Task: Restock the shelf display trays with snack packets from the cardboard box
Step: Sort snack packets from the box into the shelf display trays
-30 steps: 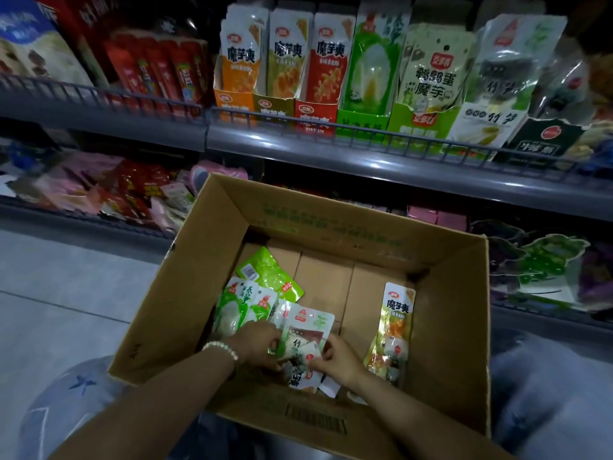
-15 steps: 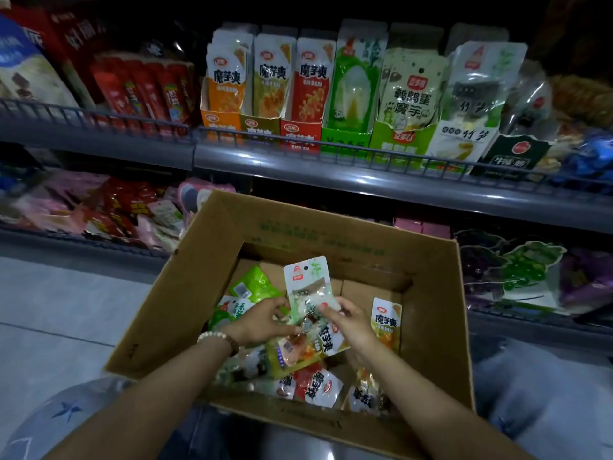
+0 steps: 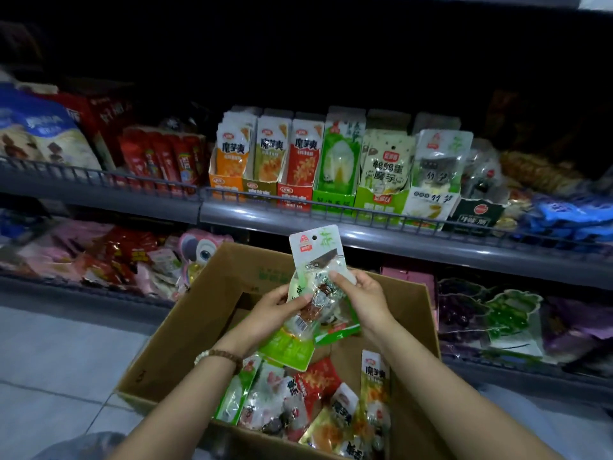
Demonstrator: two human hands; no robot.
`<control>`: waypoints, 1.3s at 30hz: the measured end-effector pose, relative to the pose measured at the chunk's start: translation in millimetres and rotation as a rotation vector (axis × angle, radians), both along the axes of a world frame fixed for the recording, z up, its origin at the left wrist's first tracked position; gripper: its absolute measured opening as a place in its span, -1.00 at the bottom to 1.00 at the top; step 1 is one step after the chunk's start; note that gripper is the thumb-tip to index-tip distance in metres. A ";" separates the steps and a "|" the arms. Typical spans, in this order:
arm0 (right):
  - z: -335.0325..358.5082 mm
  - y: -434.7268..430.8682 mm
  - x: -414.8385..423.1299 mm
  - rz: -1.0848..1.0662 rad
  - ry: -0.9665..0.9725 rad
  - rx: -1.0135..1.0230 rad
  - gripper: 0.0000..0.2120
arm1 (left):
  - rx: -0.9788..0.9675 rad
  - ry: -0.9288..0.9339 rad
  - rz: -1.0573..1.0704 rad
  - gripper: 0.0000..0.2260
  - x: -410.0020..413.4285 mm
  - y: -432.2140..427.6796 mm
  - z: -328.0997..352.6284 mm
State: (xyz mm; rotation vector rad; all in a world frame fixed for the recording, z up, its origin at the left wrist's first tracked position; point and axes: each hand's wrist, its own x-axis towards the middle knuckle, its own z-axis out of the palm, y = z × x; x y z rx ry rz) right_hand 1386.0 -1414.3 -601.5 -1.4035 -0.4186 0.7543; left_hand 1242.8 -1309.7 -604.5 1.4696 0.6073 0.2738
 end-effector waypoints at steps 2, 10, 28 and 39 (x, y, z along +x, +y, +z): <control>8.6 2.7 -2.1 -0.028 0.016 0.013 -0.90 | -0.031 -0.071 0.078 -0.80 3.1 -1.5 8.3; 32.0 3.6 -14.2 -0.090 0.224 -0.022 -0.82 | 0.029 -0.116 0.077 -0.62 6.9 -18.0 38.0; 55.1 -39.4 4.4 -0.060 0.086 -0.015 -0.82 | 0.235 -0.216 0.196 -0.70 -10.9 -15.2 52.6; 63.8 -23.8 -1.3 -0.047 0.146 0.040 -0.87 | 0.225 -0.083 0.052 -0.76 5.9 -28.3 52.4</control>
